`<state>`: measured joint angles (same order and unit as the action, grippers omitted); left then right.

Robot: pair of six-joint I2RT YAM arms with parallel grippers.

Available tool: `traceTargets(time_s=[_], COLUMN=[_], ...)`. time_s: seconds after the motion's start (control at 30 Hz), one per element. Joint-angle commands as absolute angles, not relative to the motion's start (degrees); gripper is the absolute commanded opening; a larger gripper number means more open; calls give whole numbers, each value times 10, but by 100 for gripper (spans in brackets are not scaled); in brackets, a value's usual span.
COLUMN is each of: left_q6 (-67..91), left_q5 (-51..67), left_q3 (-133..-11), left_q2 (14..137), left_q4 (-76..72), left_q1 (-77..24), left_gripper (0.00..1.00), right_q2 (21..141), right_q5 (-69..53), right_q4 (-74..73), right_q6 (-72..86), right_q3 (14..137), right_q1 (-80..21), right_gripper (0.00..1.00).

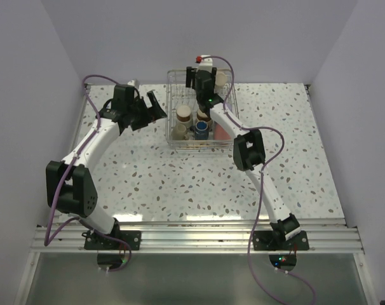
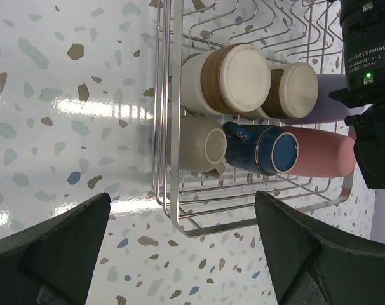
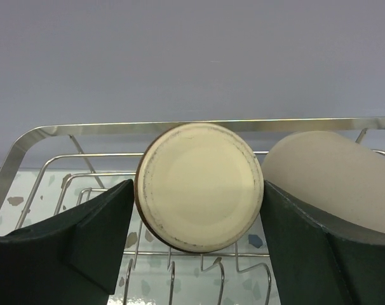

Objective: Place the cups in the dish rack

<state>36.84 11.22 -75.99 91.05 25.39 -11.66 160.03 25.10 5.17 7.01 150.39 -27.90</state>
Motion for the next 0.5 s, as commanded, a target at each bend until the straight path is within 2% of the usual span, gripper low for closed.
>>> traceTargets(time_s=[0.0,0.03,0.13,0.47], left_q6=[369,370,374,384], left_q5=[118,118,118,102], left_q3=[-751,-749,-742,-727], left_q2=[894,892,882,836], left_q4=[245,245,246,257], left_q1=[-117,-117,-118,-125], left_gripper=[98,98,98,98], right_q2=[1571,1568,1541,1458], right_q5=[265,261,252,238], right_q4=[91,91,95,120], right_q6=[61,60,64,65], right_q3=[1499,1493,1474,1400], right_q1=[-282,-283,-284,-301], right_gripper=[82,89,95,97])
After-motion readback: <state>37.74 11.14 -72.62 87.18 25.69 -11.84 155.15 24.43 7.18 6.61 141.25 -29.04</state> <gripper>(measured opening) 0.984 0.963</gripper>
